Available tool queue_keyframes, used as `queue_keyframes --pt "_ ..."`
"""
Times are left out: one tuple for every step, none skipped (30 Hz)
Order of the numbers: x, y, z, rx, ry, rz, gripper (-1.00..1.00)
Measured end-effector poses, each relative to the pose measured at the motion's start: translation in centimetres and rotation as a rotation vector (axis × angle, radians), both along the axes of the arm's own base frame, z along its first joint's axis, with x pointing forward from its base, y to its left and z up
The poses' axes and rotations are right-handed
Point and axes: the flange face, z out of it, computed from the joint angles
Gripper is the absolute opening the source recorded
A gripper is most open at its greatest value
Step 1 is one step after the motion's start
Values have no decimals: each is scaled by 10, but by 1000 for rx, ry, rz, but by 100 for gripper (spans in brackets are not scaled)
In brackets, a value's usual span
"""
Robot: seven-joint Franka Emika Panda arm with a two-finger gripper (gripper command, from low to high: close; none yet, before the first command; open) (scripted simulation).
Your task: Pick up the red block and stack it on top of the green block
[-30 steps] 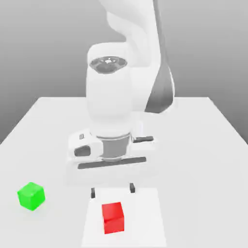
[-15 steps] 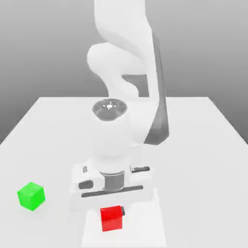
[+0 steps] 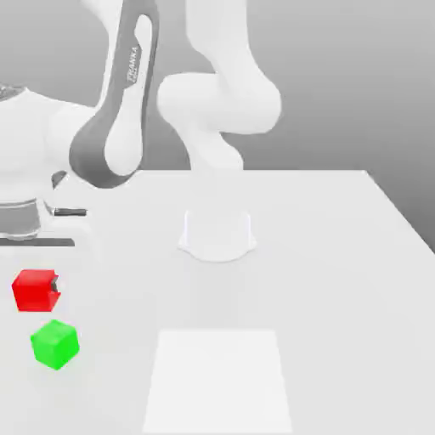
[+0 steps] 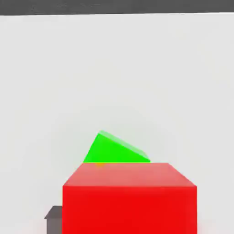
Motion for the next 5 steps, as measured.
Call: queue_keyframes --pt "0 0 -11 0 0 1 -100" --pt "-1 0 -23 -1 1 1 -100" --pt "-2 0 -29 -1 2 1 100" --pt "-2 0 -29 -1 2 1 100" --pt "-2 0 -29 -1 2 1 100"
